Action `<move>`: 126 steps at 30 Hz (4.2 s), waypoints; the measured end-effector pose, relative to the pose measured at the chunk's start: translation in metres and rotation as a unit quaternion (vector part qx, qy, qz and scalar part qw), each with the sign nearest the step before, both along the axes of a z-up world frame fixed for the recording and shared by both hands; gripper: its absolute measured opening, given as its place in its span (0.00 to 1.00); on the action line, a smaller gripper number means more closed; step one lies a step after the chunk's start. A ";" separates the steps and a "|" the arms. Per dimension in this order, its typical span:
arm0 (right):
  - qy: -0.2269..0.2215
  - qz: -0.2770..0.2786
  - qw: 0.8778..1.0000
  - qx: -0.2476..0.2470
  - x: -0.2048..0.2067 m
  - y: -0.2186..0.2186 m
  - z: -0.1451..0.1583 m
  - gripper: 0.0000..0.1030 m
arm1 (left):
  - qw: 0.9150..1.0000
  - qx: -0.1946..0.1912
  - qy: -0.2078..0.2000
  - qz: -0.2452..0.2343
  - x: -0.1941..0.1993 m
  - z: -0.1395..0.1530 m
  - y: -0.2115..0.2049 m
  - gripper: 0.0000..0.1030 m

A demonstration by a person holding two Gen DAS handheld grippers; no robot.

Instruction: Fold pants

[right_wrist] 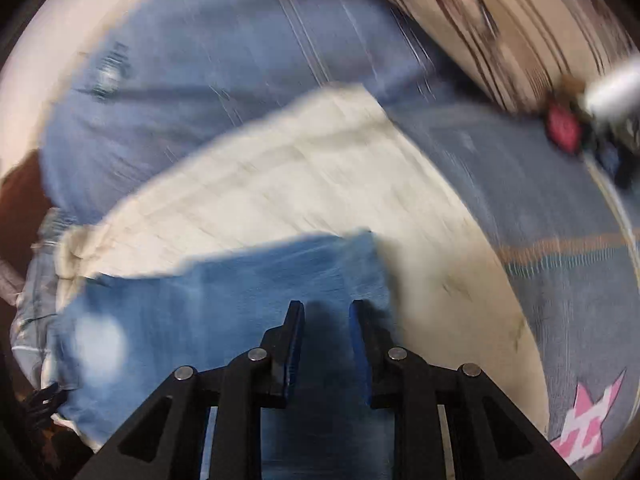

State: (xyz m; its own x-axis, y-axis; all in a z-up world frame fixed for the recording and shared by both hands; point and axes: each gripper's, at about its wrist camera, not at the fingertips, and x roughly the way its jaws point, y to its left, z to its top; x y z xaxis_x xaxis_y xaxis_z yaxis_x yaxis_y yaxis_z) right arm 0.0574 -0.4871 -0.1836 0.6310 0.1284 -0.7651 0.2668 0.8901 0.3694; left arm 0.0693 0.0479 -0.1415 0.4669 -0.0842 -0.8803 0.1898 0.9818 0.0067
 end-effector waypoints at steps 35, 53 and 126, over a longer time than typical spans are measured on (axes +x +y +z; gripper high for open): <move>-0.097 -0.181 0.886 0.416 -0.094 -0.040 -0.060 0.37 | 0.887 0.014 0.040 -0.460 0.079 0.029 -0.439 0.71; -0.123 -0.127 0.963 0.202 -0.104 -0.038 -0.031 0.30 | 0.868 0.034 0.045 -0.494 0.072 0.000 -0.480 0.36; -0.160 0.091 0.982 0.039 -0.067 0.186 0.110 0.13 | 0.844 -0.206 -0.016 -0.495 0.106 0.106 -0.215 0.09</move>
